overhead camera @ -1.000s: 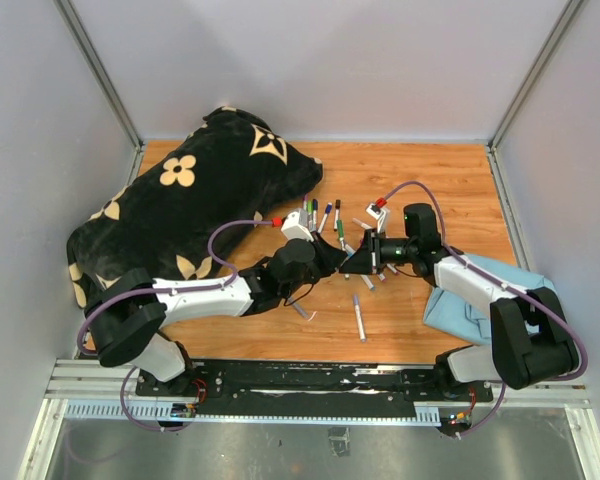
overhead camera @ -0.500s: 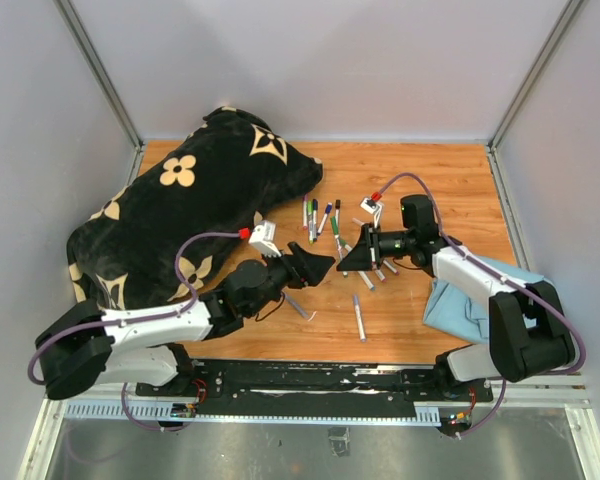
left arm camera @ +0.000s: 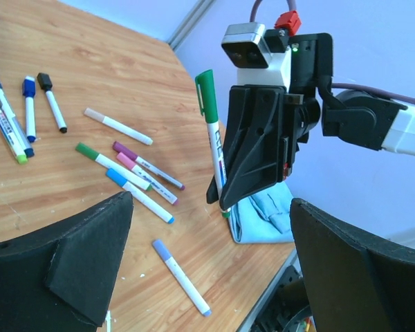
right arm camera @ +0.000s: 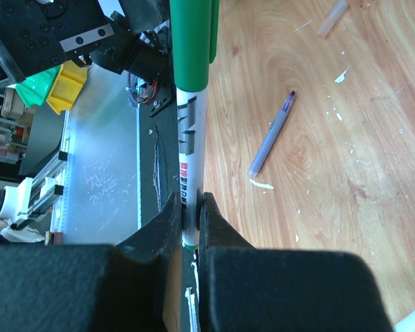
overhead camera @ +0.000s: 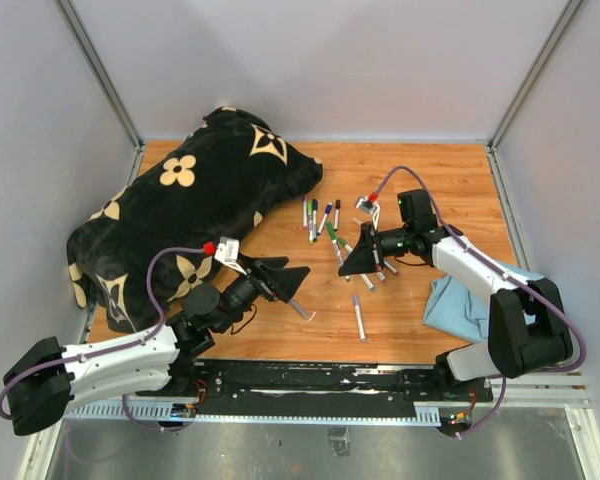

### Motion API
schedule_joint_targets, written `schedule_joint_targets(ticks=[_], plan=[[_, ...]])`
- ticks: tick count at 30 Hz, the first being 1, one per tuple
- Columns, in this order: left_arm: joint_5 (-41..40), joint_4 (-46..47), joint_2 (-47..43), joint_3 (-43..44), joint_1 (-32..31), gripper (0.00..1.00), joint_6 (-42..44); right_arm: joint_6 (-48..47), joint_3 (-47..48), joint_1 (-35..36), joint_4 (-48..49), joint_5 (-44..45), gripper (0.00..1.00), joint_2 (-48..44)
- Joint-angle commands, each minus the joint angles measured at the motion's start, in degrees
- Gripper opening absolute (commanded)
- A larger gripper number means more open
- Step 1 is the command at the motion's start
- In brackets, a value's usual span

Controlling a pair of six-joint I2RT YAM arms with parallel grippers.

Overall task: Open the pen caps
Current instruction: Pick up the pen from the center of the board, then open the pen cap from the pen.

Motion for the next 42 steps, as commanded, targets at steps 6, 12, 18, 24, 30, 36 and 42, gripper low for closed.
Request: schedule_joint_targets(ticks=[6,12,18,24,30,36,42], plan=[[2.8,4.7,-5.2,-3.4,2.2,1.0,1.7,-6.2,2.7,0.5,-5.3,-2.2,0.01,-0.7],[6.1,11.9,-3.4,-7.1,5.3,0.99,-1.8,-6.7,2.8,0.5,-5.8,-2.6,0.01,-0.9],[8.9,15.4,-2.0,-8.3,7.2,0.99,-3.4,-6.7,2.9,0.5,-5.8,-3.0,0.01,-1.0],[11.2,15.8,-1.7,-8.1,8.3,0.99,-4.1,-6.7,2.9,0.5,-5.9,-3.3,0.01,-1.1],[18.6,20.7,0.4,-7.8,11.2,0.99,-6.4,-6.7,2.9,0.5,-5.9,-3.8,0.01,-1.1],[29.0,33.1,9.7,-7.4,17.9,0.99,-15.3,-6.7,2.9,0.6,-5.9,-4.2,0.01,-0.9],[33.5,41.3,18.3,-4.7,18.8,0.99,-18.7,-6.9,2.8,0.6,-5.9,-4.0,0.01,-1.8]])
